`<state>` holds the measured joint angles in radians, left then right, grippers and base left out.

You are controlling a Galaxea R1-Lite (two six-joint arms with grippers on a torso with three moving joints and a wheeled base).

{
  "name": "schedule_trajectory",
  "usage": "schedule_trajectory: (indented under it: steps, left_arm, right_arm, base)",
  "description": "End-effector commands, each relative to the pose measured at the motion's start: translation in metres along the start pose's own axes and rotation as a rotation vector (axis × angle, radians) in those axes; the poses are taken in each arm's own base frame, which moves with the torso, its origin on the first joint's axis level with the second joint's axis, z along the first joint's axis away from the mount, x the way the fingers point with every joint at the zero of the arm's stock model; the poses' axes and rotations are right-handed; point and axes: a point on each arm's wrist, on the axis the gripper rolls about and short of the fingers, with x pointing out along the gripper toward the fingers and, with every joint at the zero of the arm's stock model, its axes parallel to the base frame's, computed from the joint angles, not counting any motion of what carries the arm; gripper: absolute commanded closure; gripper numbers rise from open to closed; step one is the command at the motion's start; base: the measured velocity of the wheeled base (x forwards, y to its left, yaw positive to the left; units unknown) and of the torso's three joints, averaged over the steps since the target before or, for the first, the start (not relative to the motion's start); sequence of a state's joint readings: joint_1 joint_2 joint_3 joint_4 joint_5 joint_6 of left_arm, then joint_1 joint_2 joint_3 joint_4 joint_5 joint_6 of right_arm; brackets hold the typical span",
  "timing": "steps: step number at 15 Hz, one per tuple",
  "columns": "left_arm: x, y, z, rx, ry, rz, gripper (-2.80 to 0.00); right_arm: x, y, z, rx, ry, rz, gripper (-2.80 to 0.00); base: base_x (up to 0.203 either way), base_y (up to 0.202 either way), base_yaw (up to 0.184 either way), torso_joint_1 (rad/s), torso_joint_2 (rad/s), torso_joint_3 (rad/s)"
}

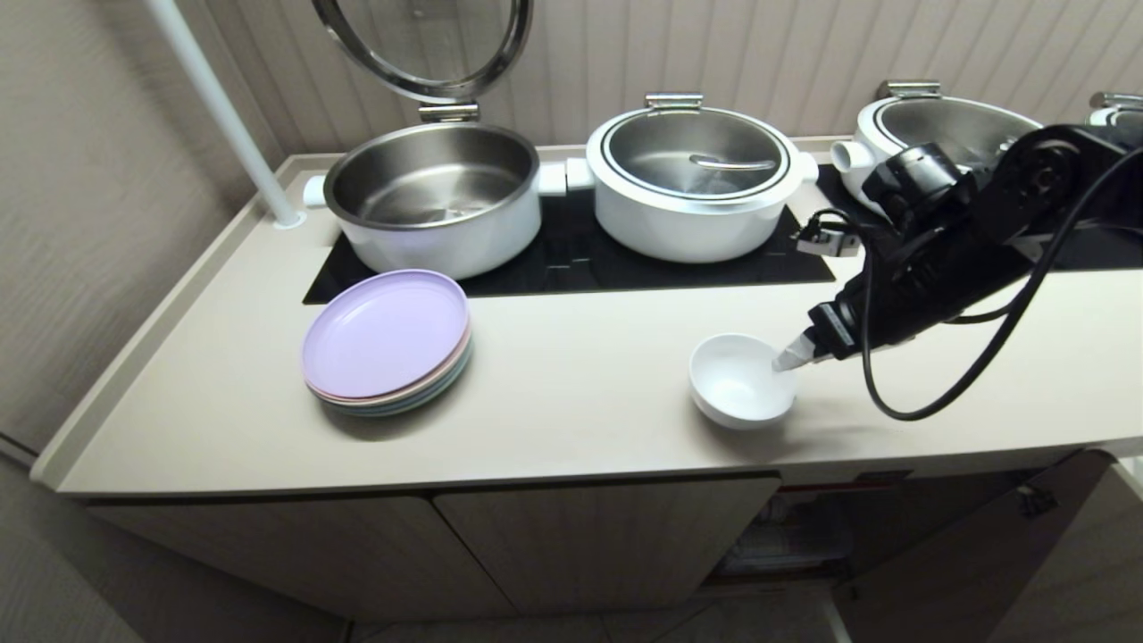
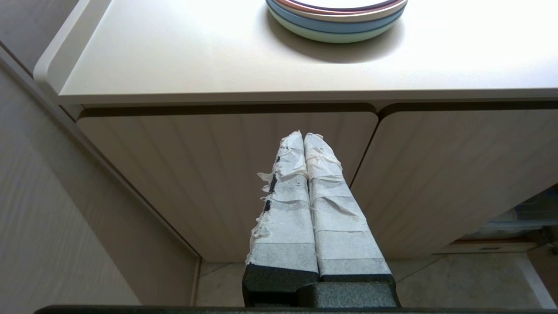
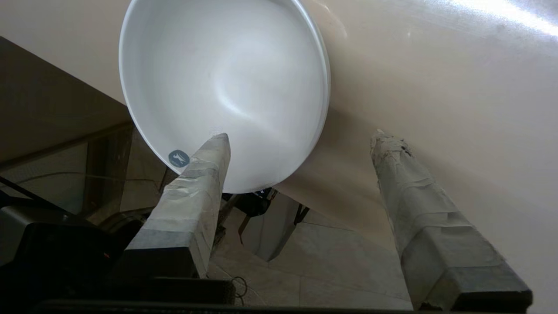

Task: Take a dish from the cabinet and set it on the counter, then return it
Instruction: Pick up the bowl from the table

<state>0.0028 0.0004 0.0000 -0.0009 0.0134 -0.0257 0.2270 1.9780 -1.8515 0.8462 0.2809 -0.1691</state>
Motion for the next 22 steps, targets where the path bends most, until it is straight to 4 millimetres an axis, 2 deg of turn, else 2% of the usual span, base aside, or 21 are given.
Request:
schedule_trajectory:
  steps: [1,9,16,22]
  left_arm:
    - [0.000,0.000,0.000,0.000,0.000,0.001,0.00]
    - [0.000,0.000,0.000,0.000,-0.001,0.001,0.00]
    - [0.000,0.000,0.000,0.000,-0.001,0.001,0.00]
    - [0.000,0.000,0.000,0.000,0.000,0.001,0.00]
  right_arm:
    - [0.009,0.003,-0.001,-0.009,0.026,0.013,-2.80]
    - [0.020,0.004,-0.001,-0.084,0.061,-0.019,-2.80]
    - [0.040,0.019,0.003,-0.133,0.089,-0.073,-2.80]
    - [0.053,0.016,0.007,-0.126,0.065,-0.115,-2.80]
  base:
    - [0.000,0.000,0.000,0.000,0.00,0.000]
    - [0.000,0.000,0.000,0.000,0.00,0.000]
    - [0.000,0.000,0.000,0.000,0.00,0.000]
    - [0.000,0.000,0.000,0.000,0.00,0.000]
